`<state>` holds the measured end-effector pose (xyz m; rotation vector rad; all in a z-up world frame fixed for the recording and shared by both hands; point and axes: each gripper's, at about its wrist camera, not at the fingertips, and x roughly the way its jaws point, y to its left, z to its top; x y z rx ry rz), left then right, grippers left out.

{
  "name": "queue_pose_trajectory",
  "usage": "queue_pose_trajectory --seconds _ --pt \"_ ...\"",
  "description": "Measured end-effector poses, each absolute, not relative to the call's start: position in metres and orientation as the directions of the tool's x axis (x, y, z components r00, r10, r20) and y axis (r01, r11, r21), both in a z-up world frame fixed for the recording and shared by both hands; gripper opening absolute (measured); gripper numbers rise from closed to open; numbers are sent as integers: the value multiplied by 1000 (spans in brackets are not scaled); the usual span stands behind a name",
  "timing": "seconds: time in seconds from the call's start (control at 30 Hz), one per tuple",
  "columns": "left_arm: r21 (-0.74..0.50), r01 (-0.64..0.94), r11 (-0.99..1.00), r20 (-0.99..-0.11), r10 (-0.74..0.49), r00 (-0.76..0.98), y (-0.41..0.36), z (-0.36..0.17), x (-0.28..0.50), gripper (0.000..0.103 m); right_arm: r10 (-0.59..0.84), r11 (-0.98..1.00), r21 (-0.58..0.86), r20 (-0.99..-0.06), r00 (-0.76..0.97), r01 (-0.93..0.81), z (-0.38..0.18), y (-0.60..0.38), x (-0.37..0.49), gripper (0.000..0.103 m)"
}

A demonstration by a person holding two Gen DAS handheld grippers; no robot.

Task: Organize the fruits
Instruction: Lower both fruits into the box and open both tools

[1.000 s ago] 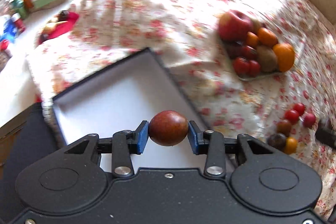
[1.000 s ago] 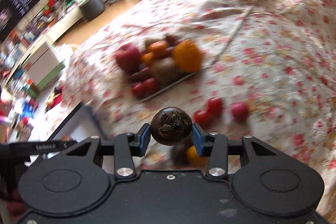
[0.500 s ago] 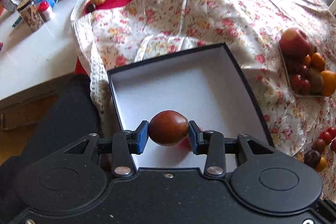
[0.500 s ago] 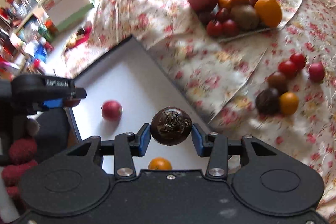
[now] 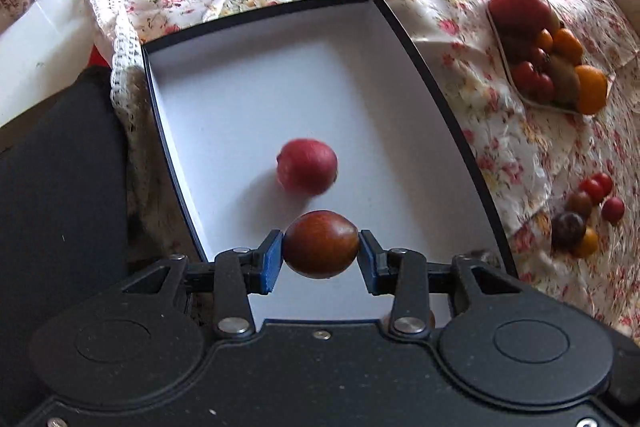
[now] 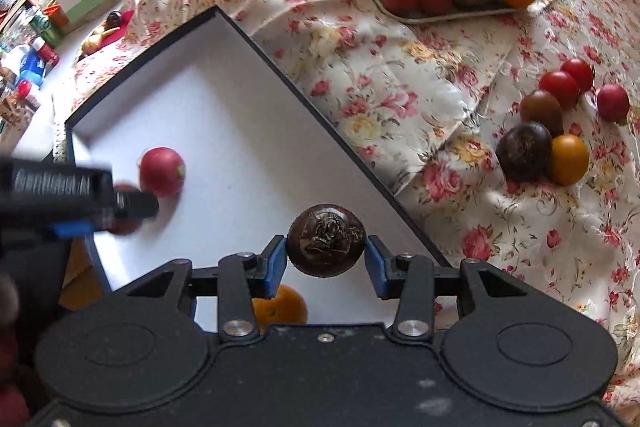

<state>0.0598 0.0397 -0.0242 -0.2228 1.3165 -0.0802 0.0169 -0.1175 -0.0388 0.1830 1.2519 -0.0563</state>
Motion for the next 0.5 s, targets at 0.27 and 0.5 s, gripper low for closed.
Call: queue_pose_trajectory --seconds 0.27,0.5 --pt "-158 -77 985 -932 -123 341 41 -15 46 48 57 980 118 -940 337 163 -33 -126 17 45" --pt "-143 -55 988 -932 -116 343 35 -16 45 48 74 977 134 -943 324 166 -37 -128 17 46"
